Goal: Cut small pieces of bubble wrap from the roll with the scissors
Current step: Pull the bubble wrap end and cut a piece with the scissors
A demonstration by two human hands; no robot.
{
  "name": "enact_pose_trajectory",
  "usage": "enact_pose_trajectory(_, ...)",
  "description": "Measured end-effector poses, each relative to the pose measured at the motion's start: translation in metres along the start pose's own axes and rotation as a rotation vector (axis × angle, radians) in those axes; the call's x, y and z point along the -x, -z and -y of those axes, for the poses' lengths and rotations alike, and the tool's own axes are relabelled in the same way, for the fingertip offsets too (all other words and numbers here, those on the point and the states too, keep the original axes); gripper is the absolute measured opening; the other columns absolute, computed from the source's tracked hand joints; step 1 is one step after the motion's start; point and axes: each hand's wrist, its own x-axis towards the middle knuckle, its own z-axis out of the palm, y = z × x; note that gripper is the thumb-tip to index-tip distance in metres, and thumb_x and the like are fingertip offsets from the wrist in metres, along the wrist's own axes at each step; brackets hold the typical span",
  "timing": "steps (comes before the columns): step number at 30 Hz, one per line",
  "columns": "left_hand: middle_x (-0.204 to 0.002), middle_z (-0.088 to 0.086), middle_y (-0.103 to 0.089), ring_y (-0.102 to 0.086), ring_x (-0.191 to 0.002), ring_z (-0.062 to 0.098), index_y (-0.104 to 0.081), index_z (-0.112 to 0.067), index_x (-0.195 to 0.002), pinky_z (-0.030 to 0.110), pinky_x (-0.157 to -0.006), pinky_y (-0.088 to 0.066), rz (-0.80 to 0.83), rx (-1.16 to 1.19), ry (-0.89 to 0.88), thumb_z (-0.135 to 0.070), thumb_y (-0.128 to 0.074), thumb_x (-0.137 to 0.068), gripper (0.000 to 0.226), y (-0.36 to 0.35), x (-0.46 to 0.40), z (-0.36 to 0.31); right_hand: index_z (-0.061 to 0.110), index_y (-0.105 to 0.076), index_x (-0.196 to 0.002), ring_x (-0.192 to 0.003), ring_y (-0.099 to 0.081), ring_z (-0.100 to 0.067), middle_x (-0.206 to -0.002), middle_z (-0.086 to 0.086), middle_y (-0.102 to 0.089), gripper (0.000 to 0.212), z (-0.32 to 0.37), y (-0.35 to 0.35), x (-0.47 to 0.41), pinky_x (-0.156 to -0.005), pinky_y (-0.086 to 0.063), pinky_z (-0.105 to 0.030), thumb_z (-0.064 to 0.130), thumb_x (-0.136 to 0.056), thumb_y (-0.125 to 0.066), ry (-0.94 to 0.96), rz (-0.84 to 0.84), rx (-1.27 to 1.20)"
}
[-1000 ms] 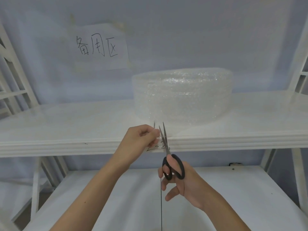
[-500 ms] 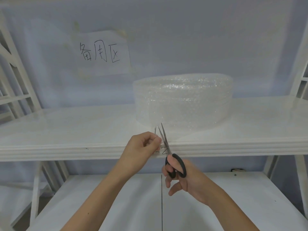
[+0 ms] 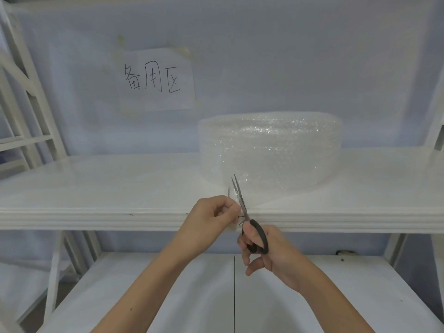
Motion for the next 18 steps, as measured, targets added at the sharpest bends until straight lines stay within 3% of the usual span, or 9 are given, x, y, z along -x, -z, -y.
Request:
enact_pose_trajectory(2,-0.061,-0.015,-0.062,-0.055,-0.065,0.007,-0.069,-0.020,-0.075,0.027,-0.071,-0.046,0.006,0.005,0.006,-0.018,-0.060,-0.094,0.021,0.000,0.001,0.001,0.012,-0.060,-0.060,-0.053,-0.052,-0.019,-0.071,-0.008,-0.049,0.039,0.001,0.000,-0.001,-0.051,-0.053,-0.033,0.048,-0.075,-0.065,0.000,-0.011,-0.003)
enact_pose_trajectory(6,-0.066,-0.006,-0.066,-0.058,-0.067,0.009,-0.071,-0.011,-0.082,0.027,-0.072,-0.048,0.045,0.000,-0.004,-0.019,-0.060,-0.095,0.019,-0.001,0.003,0.001,0.024,-0.065,-0.056,-0.054,-0.052,-0.018,-0.069,-0.004,-0.050,0.036,0.008,-0.002,-0.001,-0.049,-0.053,-0.032,0.053,-0.075,-0.059,0.022,0.024,-0.001)
enact_pose_trajectory(8,-0.065,-0.002,-0.069,-0.063,-0.068,0.013,-0.071,-0.009,-0.084,0.027,-0.075,-0.052,0.056,-0.004,-0.003,-0.019,-0.059,-0.096,0.019,-0.002,0.004,0.001,0.019,-0.063,-0.061,-0.054,-0.053,-0.018,-0.068,-0.003,-0.052,0.038,0.011,-0.003,-0.003,-0.048,-0.053,-0.031,0.056,-0.072,-0.061,0.027,0.024,-0.008)
enact_pose_trajectory(11,-0.072,0.006,-0.074,-0.070,-0.080,0.033,-0.072,-0.015,-0.083,0.047,-0.087,-0.056,0.051,-0.032,-0.010,-0.024,-0.062,-0.093,0.017,0.001,0.003,0.002,0.010,-0.062,-0.068,-0.052,-0.053,-0.017,-0.068,-0.005,-0.052,0.045,0.010,-0.004,-0.005,-0.046,-0.052,-0.030,0.054,-0.070,-0.063,0.021,-0.008,-0.016)
enact_pose_trajectory(12,-0.074,0.005,-0.074,-0.070,-0.082,0.033,-0.073,-0.017,-0.082,0.048,-0.088,-0.056,0.056,-0.047,-0.011,-0.023,-0.063,-0.093,0.016,0.002,0.003,0.003,0.007,-0.062,-0.071,-0.052,-0.053,-0.017,-0.069,-0.006,-0.051,0.047,0.008,-0.004,-0.006,-0.046,-0.052,-0.030,0.054,-0.070,-0.064,0.019,-0.016,-0.022)
enact_pose_trajectory(16,-0.072,-0.009,-0.074,-0.069,-0.074,0.004,-0.076,-0.019,-0.087,0.019,-0.077,-0.053,0.098,-0.037,-0.010,-0.015,-0.068,-0.090,0.009,0.011,0.004,-0.002,0.006,-0.062,-0.073,-0.051,-0.053,-0.017,-0.069,-0.006,-0.051,0.047,0.003,-0.003,-0.006,-0.046,-0.052,-0.030,0.053,-0.068,-0.067,0.025,-0.029,-0.049)
enact_pose_trajectory(18,-0.068,-0.013,-0.072,-0.066,-0.069,-0.001,-0.075,-0.019,-0.093,0.014,-0.074,-0.050,0.091,0.004,0.006,-0.016,-0.070,-0.088,0.009,0.018,0.003,-0.005,0.008,-0.060,-0.069,-0.050,-0.052,-0.017,-0.070,-0.007,-0.050,0.044,0.002,-0.003,-0.005,-0.046,-0.052,-0.030,0.052,-0.068,-0.067,0.029,-0.030,-0.060)
